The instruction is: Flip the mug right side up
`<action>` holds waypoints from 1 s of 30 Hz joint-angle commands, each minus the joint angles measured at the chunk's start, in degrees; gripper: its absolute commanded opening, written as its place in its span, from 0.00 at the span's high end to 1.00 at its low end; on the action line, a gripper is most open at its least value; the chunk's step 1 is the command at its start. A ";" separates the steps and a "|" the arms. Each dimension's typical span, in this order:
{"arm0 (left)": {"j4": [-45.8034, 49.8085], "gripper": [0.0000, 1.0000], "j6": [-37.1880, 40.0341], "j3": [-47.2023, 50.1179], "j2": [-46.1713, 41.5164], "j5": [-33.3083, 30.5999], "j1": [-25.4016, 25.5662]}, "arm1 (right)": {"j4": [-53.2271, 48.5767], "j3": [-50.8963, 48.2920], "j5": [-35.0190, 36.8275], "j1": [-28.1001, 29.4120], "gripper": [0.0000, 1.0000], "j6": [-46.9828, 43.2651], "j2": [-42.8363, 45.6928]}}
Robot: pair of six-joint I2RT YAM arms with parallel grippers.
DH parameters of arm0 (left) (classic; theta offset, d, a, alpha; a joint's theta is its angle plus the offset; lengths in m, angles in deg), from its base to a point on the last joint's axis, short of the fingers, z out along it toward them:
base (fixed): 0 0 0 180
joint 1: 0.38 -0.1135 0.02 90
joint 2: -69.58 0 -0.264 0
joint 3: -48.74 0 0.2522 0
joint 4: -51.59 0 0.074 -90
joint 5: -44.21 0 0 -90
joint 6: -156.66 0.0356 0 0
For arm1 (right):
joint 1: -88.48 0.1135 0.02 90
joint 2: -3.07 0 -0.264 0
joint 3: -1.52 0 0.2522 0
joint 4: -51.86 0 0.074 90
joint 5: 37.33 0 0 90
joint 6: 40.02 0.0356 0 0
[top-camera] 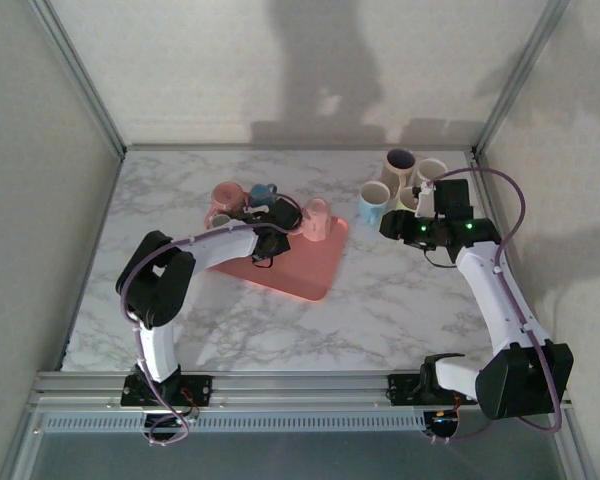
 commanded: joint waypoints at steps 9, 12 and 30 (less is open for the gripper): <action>7.77 1.00 4.85 -0.04 -8.73 -0.61 0.22 | -0.03 -2.53 -14.67 -0.39 0.39 0.31 2.51; 6.83 1.00 4.99 1.76 -16.15 3.95 0.25 | 4.64 -5.50 -24.82 -0.38 0.39 5.08 2.85; -44.06 1.00 -7.61 11.14 -35.24 34.79 0.62 | 58.48 -14.65 -40.52 6.42 0.34 49.54 5.35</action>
